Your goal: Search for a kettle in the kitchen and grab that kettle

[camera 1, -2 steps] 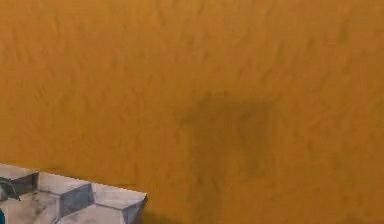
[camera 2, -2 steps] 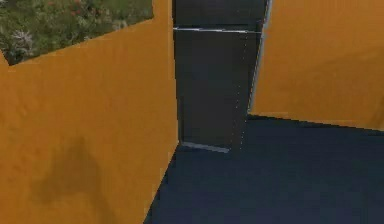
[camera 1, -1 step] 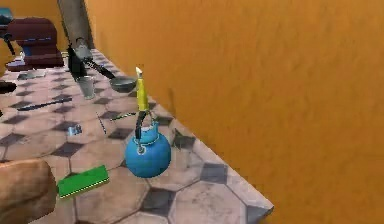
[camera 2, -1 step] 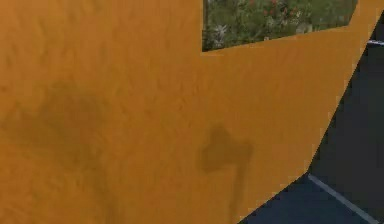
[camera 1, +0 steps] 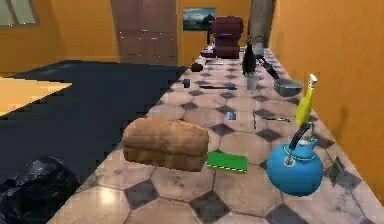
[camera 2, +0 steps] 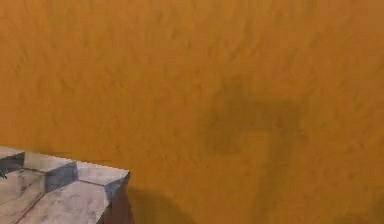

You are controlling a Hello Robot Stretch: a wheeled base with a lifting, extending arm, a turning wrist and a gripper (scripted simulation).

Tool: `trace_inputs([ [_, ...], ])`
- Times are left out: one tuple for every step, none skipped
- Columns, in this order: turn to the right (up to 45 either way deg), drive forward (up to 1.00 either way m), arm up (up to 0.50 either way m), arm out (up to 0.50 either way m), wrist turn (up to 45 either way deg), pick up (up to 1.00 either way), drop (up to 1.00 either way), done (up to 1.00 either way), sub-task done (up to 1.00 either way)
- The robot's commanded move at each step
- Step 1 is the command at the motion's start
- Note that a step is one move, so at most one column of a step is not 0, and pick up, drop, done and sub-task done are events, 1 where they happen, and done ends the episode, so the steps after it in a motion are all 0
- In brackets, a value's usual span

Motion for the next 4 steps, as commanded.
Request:
trace_inputs([
  [-45.0, 0.0, 0.0, 0.0, 0.0, 0.0, 0.0, 0.0, 0.0],
  [-12.0, 0.0, 0.0, 0.0, 0.0, 0.0, 0.0, 0.0, 0.0],
  [0.0, 0.0, 0.5, 0.0, 0.0, 0.0, 0.0, 0.0, 0.0],
  [0.0, 0.0, 0.38, 0.0, 0.0, 0.0, 0.0, 0.0, 0.0],
])
